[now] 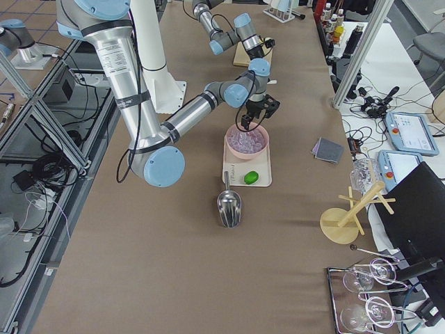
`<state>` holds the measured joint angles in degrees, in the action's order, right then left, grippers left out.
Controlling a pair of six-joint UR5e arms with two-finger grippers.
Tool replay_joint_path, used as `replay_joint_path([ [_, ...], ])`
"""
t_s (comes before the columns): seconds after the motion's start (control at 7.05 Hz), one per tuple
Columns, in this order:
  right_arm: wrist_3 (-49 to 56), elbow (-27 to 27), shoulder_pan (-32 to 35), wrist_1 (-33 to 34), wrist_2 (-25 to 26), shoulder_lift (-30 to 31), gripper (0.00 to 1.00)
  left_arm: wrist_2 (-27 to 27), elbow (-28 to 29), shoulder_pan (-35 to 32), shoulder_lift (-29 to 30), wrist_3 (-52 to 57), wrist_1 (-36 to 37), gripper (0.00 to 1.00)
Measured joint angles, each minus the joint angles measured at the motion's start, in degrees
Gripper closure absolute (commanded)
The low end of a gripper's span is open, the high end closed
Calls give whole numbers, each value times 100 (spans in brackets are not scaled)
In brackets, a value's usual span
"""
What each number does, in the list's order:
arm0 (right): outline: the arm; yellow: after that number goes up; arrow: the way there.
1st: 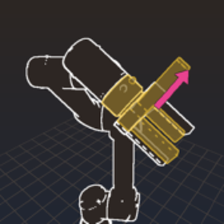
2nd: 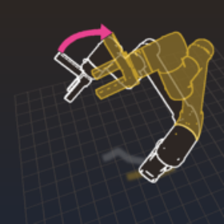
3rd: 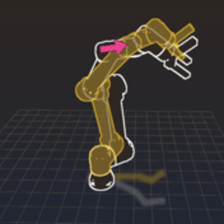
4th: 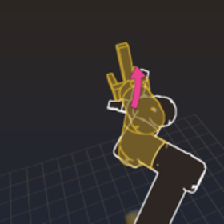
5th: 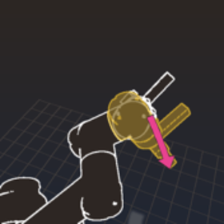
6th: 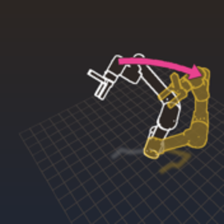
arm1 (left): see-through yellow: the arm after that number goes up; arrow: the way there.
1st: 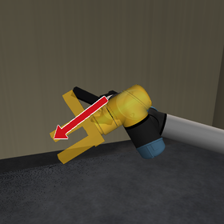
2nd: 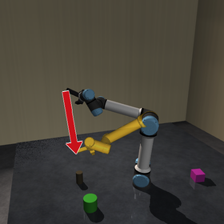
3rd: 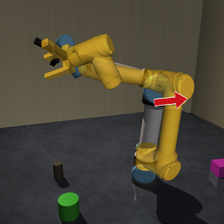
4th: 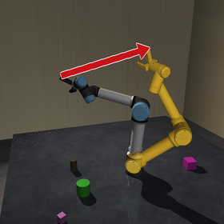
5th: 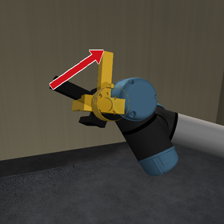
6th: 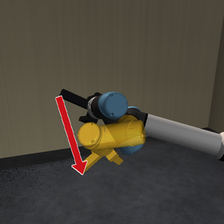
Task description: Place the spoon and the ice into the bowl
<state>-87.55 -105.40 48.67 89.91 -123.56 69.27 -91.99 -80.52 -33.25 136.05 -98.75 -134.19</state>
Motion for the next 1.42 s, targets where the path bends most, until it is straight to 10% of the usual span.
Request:
replay_joint_path([
  [1.42,-61,31,-222,18,127,318,15,465,390,194,-133,573,-659,100],
])
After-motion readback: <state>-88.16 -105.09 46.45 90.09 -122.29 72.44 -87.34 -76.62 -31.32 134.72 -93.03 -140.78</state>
